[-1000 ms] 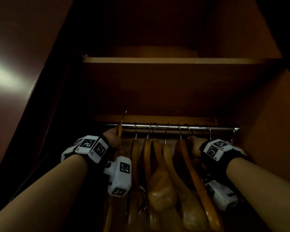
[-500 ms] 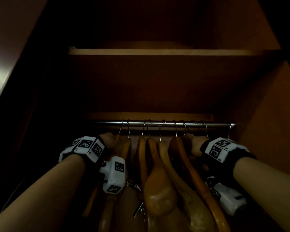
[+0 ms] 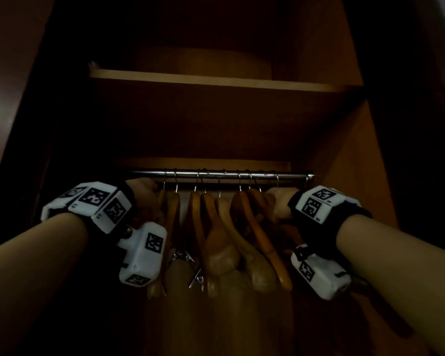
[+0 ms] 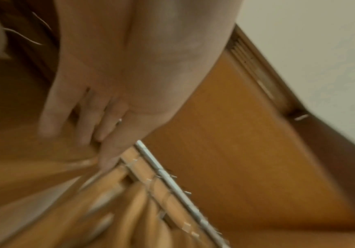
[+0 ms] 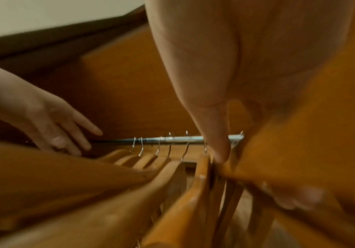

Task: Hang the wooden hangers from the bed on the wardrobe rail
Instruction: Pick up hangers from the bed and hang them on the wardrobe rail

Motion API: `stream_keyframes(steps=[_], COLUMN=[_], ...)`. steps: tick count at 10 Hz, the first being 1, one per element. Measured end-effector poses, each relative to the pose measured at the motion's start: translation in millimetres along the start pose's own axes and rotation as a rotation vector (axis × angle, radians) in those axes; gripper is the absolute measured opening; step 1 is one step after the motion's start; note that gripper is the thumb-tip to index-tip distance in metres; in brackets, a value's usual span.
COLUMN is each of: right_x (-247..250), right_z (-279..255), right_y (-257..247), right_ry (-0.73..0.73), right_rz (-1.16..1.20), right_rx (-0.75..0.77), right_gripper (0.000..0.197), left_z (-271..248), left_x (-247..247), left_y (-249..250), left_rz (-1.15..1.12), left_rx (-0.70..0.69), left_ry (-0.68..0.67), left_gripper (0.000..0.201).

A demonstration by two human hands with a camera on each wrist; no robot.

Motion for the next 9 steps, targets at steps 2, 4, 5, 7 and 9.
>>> stream_keyframes(steps=[2, 4, 5, 7, 9], right_x=[40.4, 98.1, 139.1, 236.4, 355.0], right_z=[-55.2, -136.7, -195.0, -339.5, -554.3], right_y=[12.0, 43.0, 71.2, 161.3, 266.0], right_ry=[0.048, -0.053, -0.04, -0.055, -0.058], right_rz=[0.011, -0.122, -0.137, -0.17, -0.254], right_rx=[0.003, -0.105, -0.152, -0.418, -0.733], right_gripper=[0.05, 0.062, 0.069, 0.073, 0.072], left_z=[-51.8, -131.4, -182.2, -329.3, -547.3], left_x=[13.1, -2.4, -16.8, -30.3, -47.4], left_y=[40.0, 110.0, 158.4, 281.0, 396.2], left_rz=[-0.076, -0.247, -0.356, -0.55, -0.756], left_rx=[-0.21, -0.39, -0.492, -0.725, -0.893], left_ry=[0.032, -0.115, -0.218, -0.345, -0.678], left_gripper=[0.059, 0.071, 0.071, 0.071, 0.067])
Point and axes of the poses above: each hand's wrist, its own z-axis towards the middle knuckle, its own x-axis out of the back of the hand, y = z × x, the point moved 4 cm from there along z, towards the middle knuckle, and after that the axes turned 8 degrees about y, right-handed, at the moved point
